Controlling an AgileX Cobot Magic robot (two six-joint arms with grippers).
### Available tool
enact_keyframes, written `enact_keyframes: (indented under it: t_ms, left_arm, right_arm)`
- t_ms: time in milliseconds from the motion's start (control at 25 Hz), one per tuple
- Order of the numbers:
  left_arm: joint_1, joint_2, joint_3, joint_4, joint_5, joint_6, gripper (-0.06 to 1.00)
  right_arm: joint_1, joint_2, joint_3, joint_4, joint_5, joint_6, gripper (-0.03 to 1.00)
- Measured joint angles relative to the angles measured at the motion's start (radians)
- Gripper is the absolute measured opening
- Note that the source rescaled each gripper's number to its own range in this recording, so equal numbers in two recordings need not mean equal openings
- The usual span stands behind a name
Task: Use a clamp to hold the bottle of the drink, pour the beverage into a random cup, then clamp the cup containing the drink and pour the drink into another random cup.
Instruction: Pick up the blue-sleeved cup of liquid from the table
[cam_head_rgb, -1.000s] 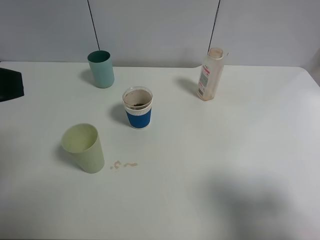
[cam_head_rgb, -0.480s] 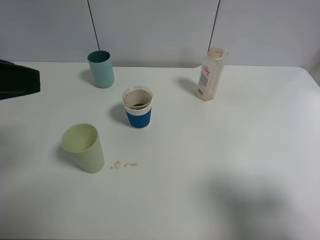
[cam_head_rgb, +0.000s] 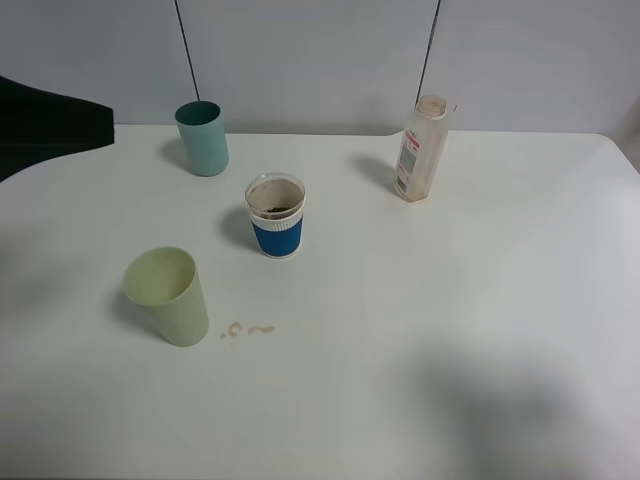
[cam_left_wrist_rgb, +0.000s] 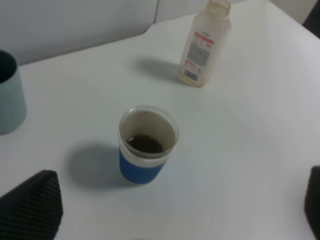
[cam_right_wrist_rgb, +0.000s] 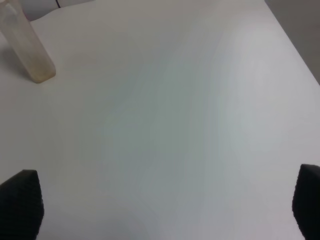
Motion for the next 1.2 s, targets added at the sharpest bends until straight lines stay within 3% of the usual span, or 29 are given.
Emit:
enact_keyframes:
  t_ms: [160,280,480,640,960,1200]
  left_arm:
    - [-0.197,0.075,0.000,0.129,-0.180,-0.126,0.93]
    - [-0.326,0.138,0.000,0.269,-0.318,-0.281,0.93]
    - [-0.468,0.246,0.000,0.436,-0.484,-0.522,0.93]
    - [-0.525,0.310,0.000,0.460,-0.576,-0.595,0.93]
    - [-0.615,0.404,0.000,0.458,-0.676,-0.634,0.93]
    - [-0.700,0.466,0.000,0.379,-0.765,-0.641,0.93]
  right_arm:
    - [0.000,0.000,0.000,0.000,0.000,0.000,1.00]
    - [0.000,0.000,0.000,0.000,0.000,0.000,1.00]
    - [0.000,0.000,0.000,0.000,0.000,0.000,1.00]
    - [0.000,0.000,0.000,0.000,0.000,0.000,1.00]
    - [0.000,0.000,0.000,0.000,0.000,0.000,1.00]
    - [0.000,0.000,0.000,0.000,0.000,0.000,1.00]
